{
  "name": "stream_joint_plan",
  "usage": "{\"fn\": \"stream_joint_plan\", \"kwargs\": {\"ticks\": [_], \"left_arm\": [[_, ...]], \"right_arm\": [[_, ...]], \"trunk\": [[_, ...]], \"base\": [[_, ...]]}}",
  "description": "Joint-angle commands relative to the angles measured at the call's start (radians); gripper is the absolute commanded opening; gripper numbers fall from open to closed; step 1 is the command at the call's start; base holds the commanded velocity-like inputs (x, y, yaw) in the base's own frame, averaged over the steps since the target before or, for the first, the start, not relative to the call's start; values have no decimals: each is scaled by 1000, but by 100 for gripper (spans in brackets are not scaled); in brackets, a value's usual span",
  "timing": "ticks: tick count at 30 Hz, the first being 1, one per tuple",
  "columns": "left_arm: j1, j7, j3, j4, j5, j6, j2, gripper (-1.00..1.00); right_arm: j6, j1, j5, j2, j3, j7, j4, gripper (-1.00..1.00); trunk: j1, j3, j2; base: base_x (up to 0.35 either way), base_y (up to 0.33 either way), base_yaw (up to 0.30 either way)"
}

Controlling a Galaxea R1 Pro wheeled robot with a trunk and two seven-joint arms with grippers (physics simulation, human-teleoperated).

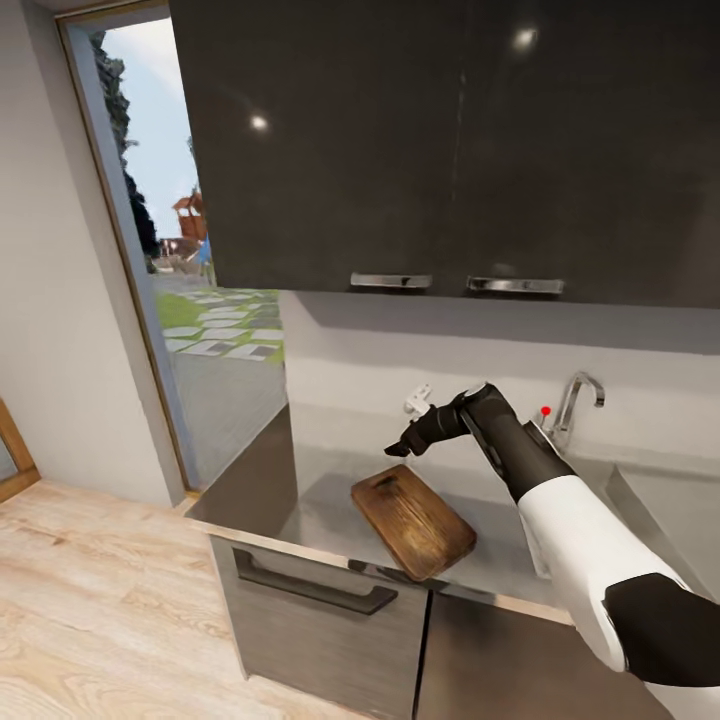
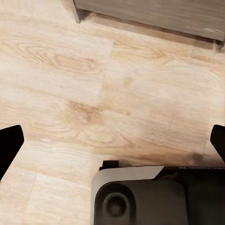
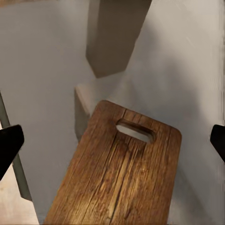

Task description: In the kitchen, take the Vidalia onion out of the sink, dice it on the chopping board with the paring knife, put the diced onion into the bowl on the countertop, then place both the paring knife and the chopping board into the sink.

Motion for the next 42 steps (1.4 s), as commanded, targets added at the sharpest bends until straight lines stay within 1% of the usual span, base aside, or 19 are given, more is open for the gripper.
{"fn": "stream_joint_plan", "kwargs": {"ticks": [1, 8, 13, 15, 18, 24, 26, 29, 31, 33, 36, 42], "left_arm": [[0, 1, 1, 0, 0, -2, 0, 100], [0, -3, 0, -1, 1, -3, 2, 100], [0, -3, -1, 0, 3, -3, 1, 100], [0, -4, -1, 0, 3, -3, 1, 100], [0, -2, 0, 1, 3, -1, 0, 100], [0, -2, 0, 13, 3, -2, 0, 100], [0, -2, 0, 14, 3, -2, 0, 100], [0, -3, 0, 14, 3, -2, 0, 100], [0, -3, 0, 14, 3, -2, 0, 100], [0, -4, 0, 14, 3, -3, 0, 100], [0, -4, -1, 14, 3, -3, 0, 100], [0, -4, -1, 15, 3, -3, -1, 100]], "right_arm": [[2, 0, 8, -2, 2, 7, -1, 100], [0, 2, 7, -5, 4, 15, 2, 100], [-2, 3, 8, -8, 5, 21, 57, 100], [-16, 3, 11, -9, 13, 22, 81, 100], [-42, 3, 13, -10, 20, 22, 92, 100], [-52, 3, 14, -10, 24, 22, 95, 100], [-53, 3, 14, -9, 36, 22, 98, 100], [-53, 3, 14, -8, 68, 22, 103, 100], [-54, 3, 14, -8, 97, 22, 107, 100], [-55, 3, 14, -8, 114, 23, 117, 100], [-69, 3, 13, -9, 124, 23, 142, 100], [-115, 3, 14, -11, 126, 30, 183, 100]], "trunk": [[1, 0, -1], [1, 0, -1], [1, 0, -1], [1, 0, -1], [1, -3, -1], [1, -12, -1], [1, -15, -1], [1, -20, -1], [1, -23, -1], [1, -26, -1], [1, -31, -1], [1, -41, -1]], "base": [[182, 0, 0], [60, 0, 0], [4, 0, 0], [1, 0, 0], [62, -35, 0], [244, -25, 0], [301, 92, 0], [289, 147, 0], [245, 158, 0], [119, 80, 0], [39, 26, 0], [7, 5, 0]]}}
